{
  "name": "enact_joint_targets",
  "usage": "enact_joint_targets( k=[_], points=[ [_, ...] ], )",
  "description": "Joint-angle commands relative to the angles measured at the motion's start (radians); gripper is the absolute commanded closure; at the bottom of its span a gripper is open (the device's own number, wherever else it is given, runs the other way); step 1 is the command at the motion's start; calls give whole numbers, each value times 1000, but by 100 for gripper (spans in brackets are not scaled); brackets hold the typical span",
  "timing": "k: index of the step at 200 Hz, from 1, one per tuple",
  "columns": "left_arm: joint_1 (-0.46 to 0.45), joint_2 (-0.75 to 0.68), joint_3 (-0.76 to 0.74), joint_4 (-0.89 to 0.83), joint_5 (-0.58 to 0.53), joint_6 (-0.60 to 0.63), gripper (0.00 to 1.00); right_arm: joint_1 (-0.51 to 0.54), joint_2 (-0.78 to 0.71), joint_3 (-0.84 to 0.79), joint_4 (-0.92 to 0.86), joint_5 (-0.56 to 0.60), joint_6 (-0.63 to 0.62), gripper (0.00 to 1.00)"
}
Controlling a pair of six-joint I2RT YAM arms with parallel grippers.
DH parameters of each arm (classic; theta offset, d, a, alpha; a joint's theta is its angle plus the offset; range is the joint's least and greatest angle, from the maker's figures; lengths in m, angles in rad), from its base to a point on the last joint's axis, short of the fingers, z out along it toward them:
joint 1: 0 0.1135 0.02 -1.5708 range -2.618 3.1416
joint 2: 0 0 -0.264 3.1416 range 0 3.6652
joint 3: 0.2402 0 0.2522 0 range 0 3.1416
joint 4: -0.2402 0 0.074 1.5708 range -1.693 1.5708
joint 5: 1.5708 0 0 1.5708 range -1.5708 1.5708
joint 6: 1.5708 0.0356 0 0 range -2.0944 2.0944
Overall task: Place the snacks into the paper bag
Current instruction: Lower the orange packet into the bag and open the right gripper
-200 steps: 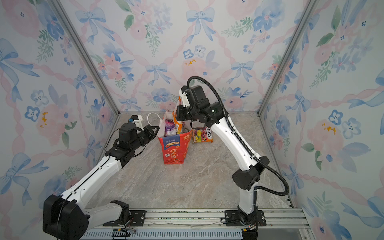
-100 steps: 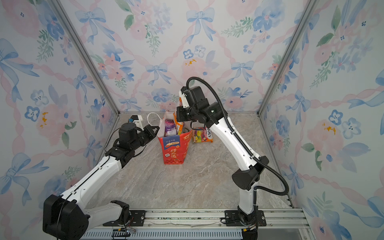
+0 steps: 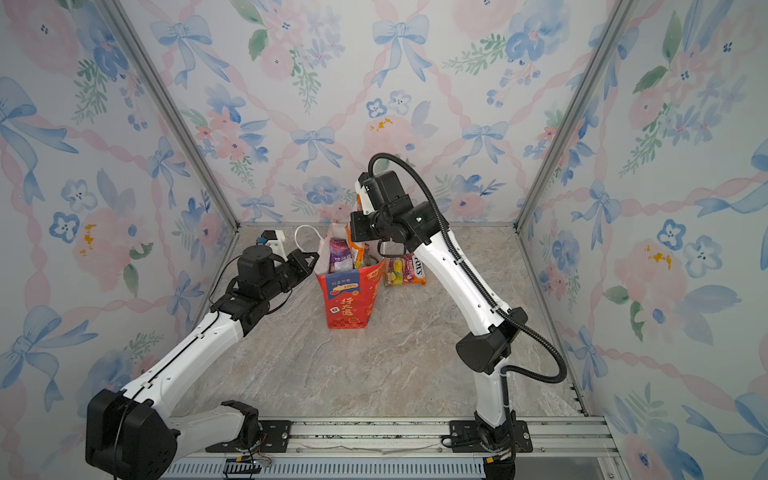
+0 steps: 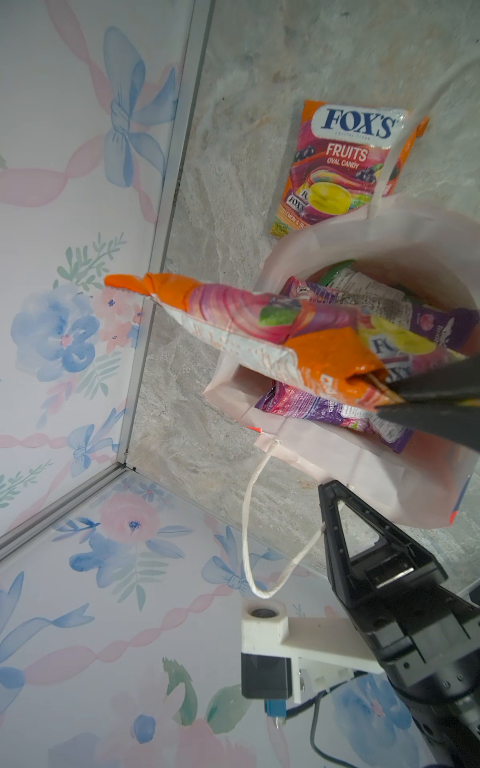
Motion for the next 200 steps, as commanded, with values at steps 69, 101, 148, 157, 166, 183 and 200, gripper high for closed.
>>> enact_joint_targets(
  k=[69,101,148,157,166,183,200],
  points=[
    [11,-4,6,48,0,7,100,27,-59,-65,-45,41,-32,100],
    [11,-2,7,50,4,6,100,44,-64,-99,-47,73,-38,100],
    [11,-6,1,50,1,6,100,89,-23,-41,-85,63,-43,100],
    [11,-5,0,50,0,6,100,99,-16,-29,-92,55,-41,100],
    [10,-5,0,50,0,6,100,107,-9,-26,-92,39,-35,100],
    [10,-7,0,50,-1,6,100,116,-4,-30,-87,11,-23,88],
    [10,-8,2,50,0,7,100,124,-5,-35,-86,1,-15,87]
  ],
)
